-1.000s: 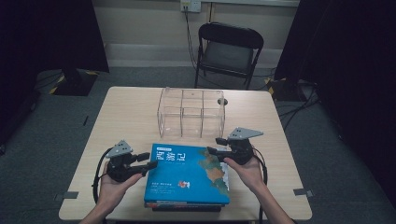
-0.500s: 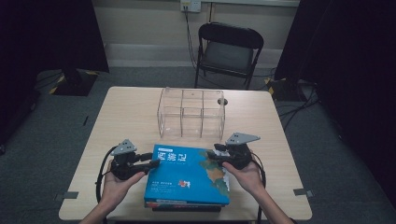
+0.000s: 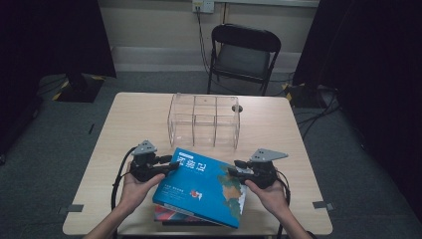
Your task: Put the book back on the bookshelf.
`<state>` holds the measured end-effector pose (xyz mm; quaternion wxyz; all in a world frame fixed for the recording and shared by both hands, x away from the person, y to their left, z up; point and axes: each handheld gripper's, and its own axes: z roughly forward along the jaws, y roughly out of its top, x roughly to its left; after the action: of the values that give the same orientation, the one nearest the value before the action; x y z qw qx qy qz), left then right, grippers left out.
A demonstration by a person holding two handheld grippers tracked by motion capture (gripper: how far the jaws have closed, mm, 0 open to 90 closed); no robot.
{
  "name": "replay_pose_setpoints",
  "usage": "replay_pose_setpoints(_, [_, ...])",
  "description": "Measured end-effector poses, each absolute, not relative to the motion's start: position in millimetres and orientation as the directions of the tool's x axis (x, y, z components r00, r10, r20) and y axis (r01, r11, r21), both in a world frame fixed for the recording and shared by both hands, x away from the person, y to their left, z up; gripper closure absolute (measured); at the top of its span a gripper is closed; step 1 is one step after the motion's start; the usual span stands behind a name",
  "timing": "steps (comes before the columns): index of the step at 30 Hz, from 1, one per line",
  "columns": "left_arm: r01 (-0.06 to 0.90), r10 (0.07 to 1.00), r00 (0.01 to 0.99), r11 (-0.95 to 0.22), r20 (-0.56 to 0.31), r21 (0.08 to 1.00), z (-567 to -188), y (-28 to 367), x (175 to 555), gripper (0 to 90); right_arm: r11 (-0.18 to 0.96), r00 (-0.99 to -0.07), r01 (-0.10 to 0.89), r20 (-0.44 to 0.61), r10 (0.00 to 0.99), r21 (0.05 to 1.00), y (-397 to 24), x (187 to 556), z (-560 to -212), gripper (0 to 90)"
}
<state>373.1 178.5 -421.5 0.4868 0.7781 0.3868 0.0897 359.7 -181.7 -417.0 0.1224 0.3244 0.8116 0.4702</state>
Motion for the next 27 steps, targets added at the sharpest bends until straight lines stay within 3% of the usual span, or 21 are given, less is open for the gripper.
replay_pose_setpoints(6, [0.520,0.657,0.709,-0.240,-0.257,0.820,-421.6,167.4,390.3,56.1,0.314,-0.758,0.422,0.141,0.637,0.850,-192.3,347.9,-420.3,60.5])
replay_pose_setpoints(13, [0.525,0.644,0.721,-0.269,-0.255,0.807,-418.0,156.8,400.2,56.4,0.348,-0.758,0.417,0.110,0.643,0.839,-194.5,332.3,-415.6,60.1])
replay_pose_setpoints(21, [0.510,0.620,0.737,-0.249,-0.269,0.823,-422.4,170.9,388.9,58.9,0.392,-0.787,0.406,0.098,0.609,0.826,-178.3,348.1,-411.3,58.8])
replay_pose_setpoints(27, [0.488,0.623,0.747,-0.277,-0.232,0.827,-420.8,179.7,366.6,55.3,0.439,-0.800,0.401,0.074,0.596,0.804,-157.1,366.4,-405.4,59.6])
